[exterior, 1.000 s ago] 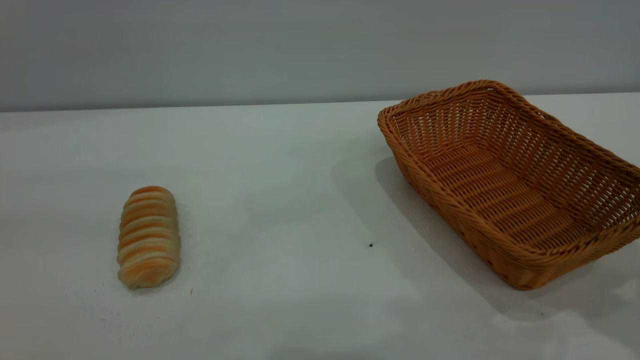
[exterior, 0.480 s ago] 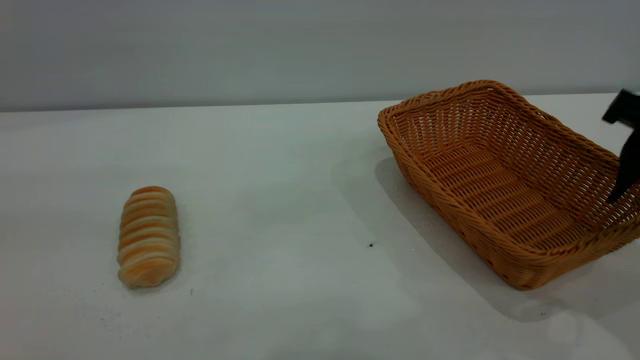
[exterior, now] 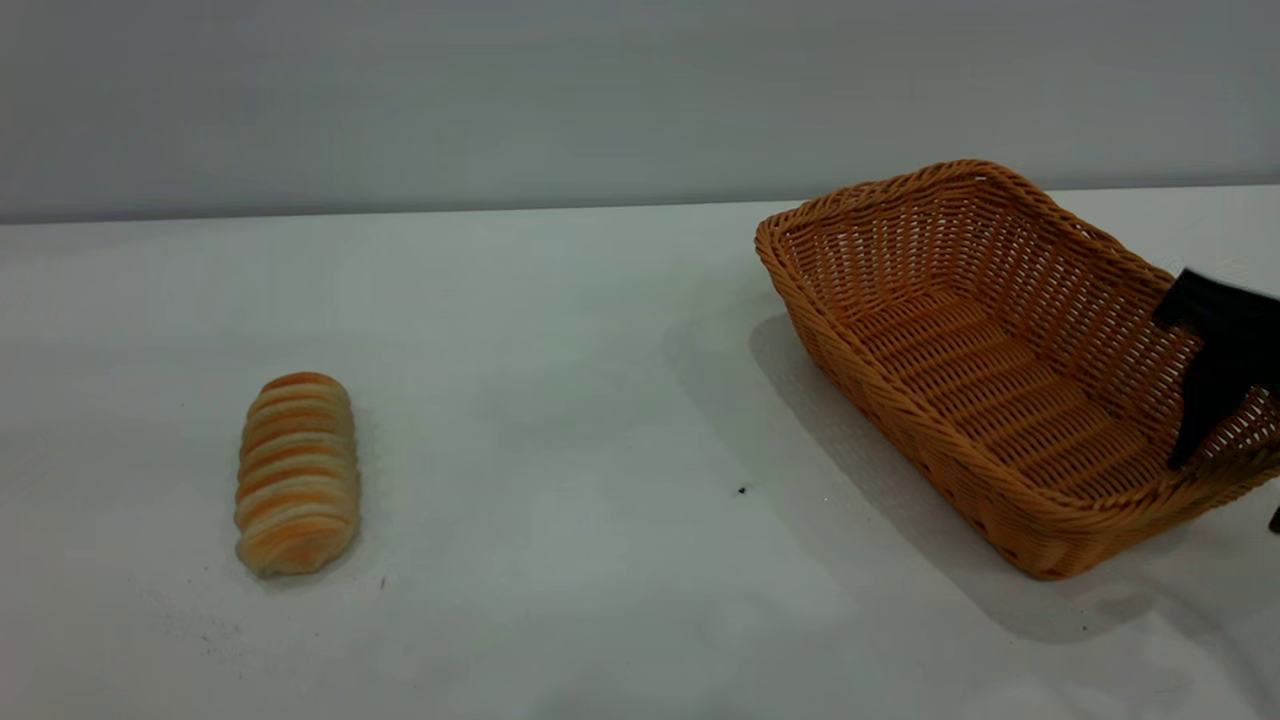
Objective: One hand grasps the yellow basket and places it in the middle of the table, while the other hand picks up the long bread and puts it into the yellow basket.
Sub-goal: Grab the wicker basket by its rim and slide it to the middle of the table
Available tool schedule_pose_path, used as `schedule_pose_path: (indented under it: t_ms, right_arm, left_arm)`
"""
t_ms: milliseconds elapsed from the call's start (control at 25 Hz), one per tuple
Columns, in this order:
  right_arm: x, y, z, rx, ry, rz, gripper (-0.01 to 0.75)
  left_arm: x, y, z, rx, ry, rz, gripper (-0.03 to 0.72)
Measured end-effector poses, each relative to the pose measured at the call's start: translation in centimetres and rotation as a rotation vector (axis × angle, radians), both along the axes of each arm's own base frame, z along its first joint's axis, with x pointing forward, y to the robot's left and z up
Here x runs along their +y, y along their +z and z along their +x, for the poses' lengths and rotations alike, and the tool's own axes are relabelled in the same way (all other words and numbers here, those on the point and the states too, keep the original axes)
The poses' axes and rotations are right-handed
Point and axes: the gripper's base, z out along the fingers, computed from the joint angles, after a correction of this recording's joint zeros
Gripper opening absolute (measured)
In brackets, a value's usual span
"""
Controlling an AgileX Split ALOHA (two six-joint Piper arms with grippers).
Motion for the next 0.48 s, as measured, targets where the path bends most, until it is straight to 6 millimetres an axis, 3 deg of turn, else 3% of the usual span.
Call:
schedule_pose_path:
  t_ms: [160,400,480]
  right_arm:
    - [-0.01,-0.97,0.22,0.001,-0.006,-0.001,0.419]
    - [-0.03,-0.83,0.85,-0.043,-0.026,0.007,0.09]
    - [0.06,-0.84,0.93,-0.031,0.042,-0.02,0.093]
  left_arm:
    - [0.0,0.0,0.0,0.0,0.0,0.0,0.463]
    - [0.0,0.0,0.0,0.0,0.0,0.0,0.463]
    - [0.0,0.0,0.0,0.0,0.0,0.0,0.463]
